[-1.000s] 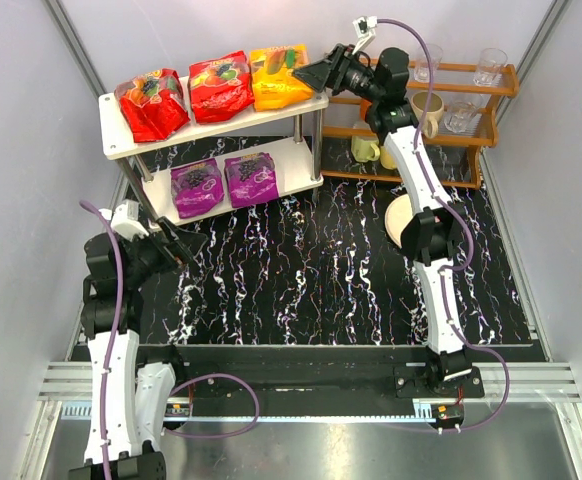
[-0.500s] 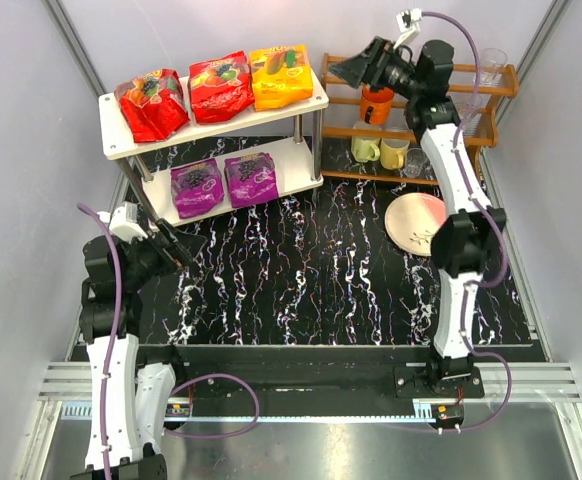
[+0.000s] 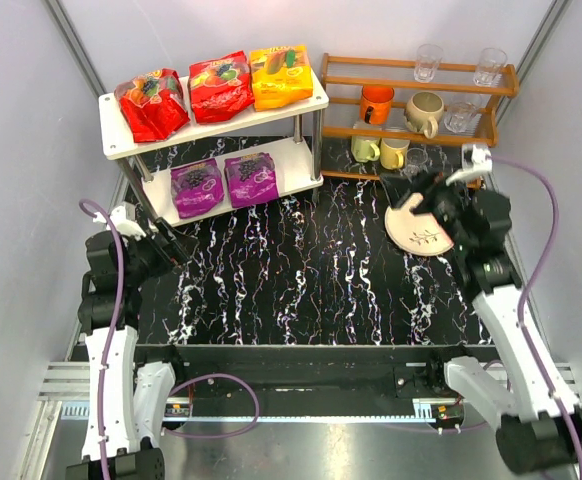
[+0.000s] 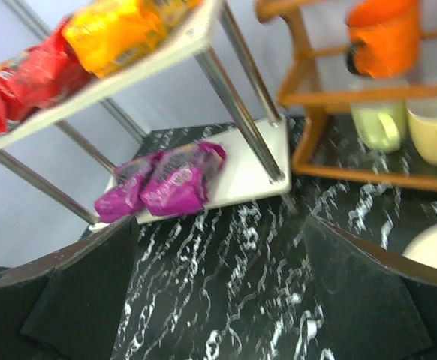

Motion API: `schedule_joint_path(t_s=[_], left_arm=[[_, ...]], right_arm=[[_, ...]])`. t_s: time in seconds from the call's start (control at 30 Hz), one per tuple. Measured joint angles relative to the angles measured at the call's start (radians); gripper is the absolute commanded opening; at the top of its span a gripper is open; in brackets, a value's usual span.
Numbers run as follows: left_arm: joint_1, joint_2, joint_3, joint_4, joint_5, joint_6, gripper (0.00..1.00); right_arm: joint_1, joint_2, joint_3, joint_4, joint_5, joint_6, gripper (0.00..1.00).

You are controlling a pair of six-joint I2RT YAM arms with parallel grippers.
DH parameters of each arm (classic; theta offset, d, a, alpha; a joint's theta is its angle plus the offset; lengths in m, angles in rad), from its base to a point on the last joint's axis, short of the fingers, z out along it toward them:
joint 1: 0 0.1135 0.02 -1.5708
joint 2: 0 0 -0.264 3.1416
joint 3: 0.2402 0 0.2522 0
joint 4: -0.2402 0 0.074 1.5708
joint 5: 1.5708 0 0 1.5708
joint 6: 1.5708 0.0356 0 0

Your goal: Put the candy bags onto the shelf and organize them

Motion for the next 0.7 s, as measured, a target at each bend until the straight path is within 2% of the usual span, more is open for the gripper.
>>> schedule_joint_path(t_s=[0.1,0.27,0.37,0.53,0.7], left_arm=[[0.0,0.004,0.0,0.0,-0.022,0.008,0.99],[0.0,-0.012,0.0,0.003,-0.03,0.018,0.99],[0.0,-0.031,-0.005,0.013,-0.032,0.026,0.99],[0.0,-0.061,-0.027,0.029,-0.039,0.035,0.99],[0.0,-0.069,-0.048,0.036,-0.058,0.037,0.99]], right_arm=[[0.0,-0.195,-0.212,0.01,0.093,0.059,1.0],[0.0,-0.368,-0.452,-0.07,0.154,0.133,1.0],[0.0,-0.426,-0.495,-0.191,0.203,0.151,1.0],[0.0,-0.628,-0.512,-0.363,0.285,0.158,1.0],[0.0,-0.783,-0.523,-0.45,0.31,0.192,1.0]])
